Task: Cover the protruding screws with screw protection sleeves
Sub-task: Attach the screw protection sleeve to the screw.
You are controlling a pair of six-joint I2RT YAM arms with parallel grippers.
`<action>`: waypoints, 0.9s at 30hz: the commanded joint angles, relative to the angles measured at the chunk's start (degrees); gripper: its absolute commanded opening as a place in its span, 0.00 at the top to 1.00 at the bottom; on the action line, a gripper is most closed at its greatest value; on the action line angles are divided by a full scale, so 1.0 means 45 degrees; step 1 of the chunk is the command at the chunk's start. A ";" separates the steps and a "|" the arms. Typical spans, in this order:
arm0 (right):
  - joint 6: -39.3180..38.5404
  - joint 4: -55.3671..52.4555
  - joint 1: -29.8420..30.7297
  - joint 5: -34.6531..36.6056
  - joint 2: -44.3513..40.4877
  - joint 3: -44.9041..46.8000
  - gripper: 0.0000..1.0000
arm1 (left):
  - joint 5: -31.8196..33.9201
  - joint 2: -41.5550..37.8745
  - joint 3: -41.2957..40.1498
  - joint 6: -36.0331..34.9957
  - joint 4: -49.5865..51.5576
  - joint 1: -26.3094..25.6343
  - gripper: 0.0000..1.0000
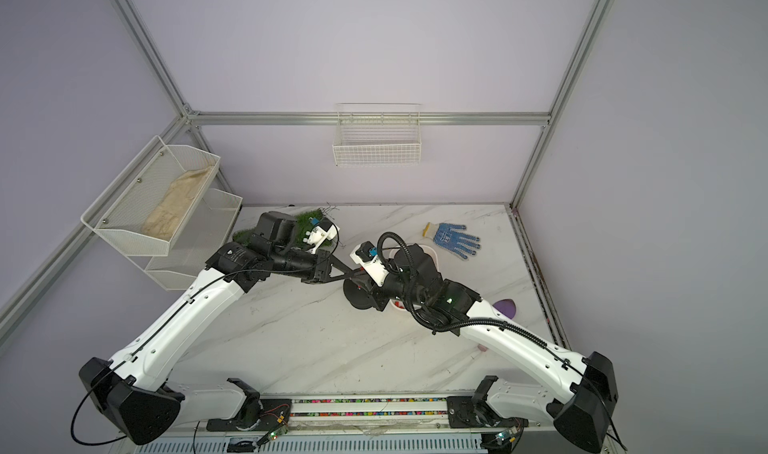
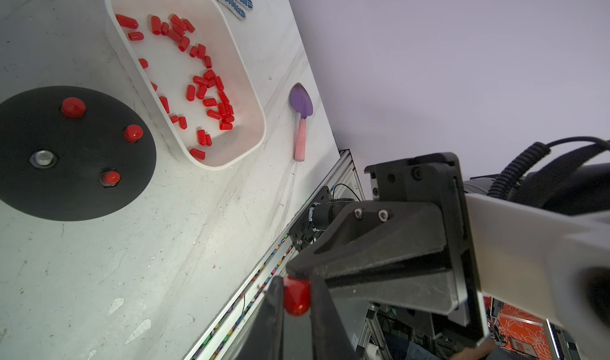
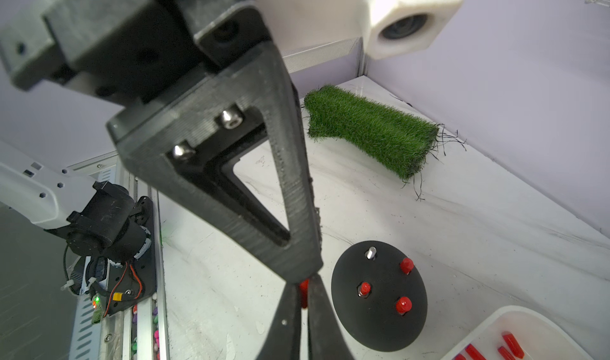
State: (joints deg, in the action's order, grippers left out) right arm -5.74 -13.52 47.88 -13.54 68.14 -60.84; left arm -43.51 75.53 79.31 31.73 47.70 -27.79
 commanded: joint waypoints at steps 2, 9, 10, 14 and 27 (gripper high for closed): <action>-0.0444 0.0034 0.0179 0.0019 0.0109 -0.0351 0.90 | -0.0418 0.0016 0.0665 -0.0305 -0.0327 -0.0094 0.86; -0.0256 0.0039 0.0186 0.0574 -0.0136 -0.0378 0.72 | -0.0141 -0.0034 0.0646 -0.0413 -0.0328 -0.0094 0.88; -0.0146 0.0024 0.0179 0.0606 -0.0211 -0.0377 0.71 | -0.0061 -0.0035 0.0638 -0.0460 -0.0327 -0.0094 0.88; 0.0058 -0.0185 0.0164 0.1054 -0.0631 -0.0238 0.68 | 0.0346 -0.0037 0.0592 -0.0600 -0.0249 -0.0093 0.88; 0.1160 -0.0184 -0.0424 0.2354 -0.1057 0.0713 0.68 | 0.2761 0.0060 0.0551 -0.0995 0.0501 0.0041 0.87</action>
State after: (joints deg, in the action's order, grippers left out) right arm -2.11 -13.78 46.92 -5.08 63.11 -59.02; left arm -35.57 75.53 79.31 29.17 49.19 -27.88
